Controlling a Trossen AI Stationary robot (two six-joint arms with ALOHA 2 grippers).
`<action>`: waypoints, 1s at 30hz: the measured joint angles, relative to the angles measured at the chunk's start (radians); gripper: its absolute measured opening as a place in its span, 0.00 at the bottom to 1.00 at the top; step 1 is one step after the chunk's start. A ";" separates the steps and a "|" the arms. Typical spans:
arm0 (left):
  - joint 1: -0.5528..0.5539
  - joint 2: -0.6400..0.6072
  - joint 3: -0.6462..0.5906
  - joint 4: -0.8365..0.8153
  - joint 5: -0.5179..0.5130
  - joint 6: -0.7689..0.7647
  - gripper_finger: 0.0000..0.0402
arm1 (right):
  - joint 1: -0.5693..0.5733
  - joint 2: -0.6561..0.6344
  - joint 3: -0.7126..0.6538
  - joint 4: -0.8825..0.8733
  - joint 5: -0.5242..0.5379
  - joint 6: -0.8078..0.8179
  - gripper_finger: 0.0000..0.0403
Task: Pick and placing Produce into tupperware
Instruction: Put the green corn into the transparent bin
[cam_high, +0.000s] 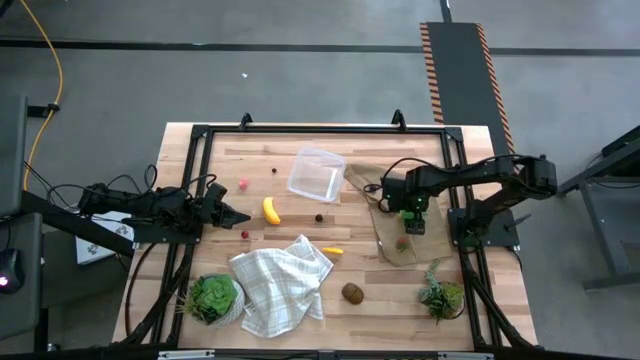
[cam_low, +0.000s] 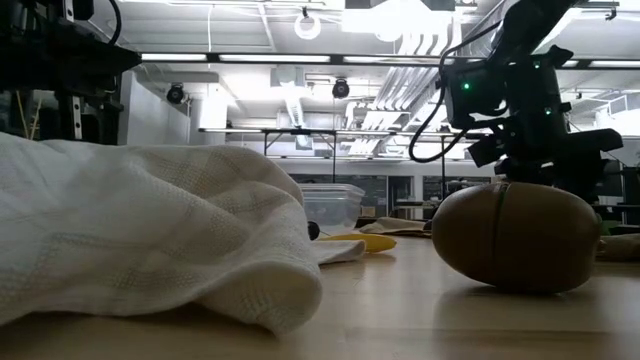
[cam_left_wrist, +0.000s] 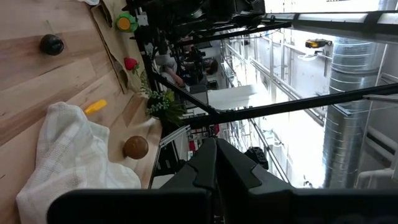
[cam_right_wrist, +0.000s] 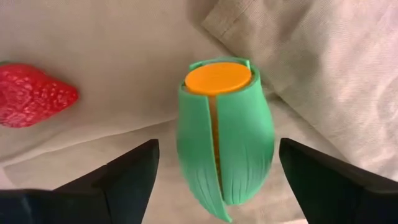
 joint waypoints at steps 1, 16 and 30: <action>0.000 0.000 0.000 0.000 0.000 0.000 0.00 | 0.000 0.000 0.000 0.000 0.000 0.000 0.77; 0.000 0.000 0.000 0.000 0.000 0.000 0.00 | 0.000 0.014 0.000 0.001 -0.009 0.000 0.65; 0.000 0.000 0.000 -0.006 0.021 0.000 0.00 | 0.000 0.089 0.001 -0.002 -0.010 0.000 0.65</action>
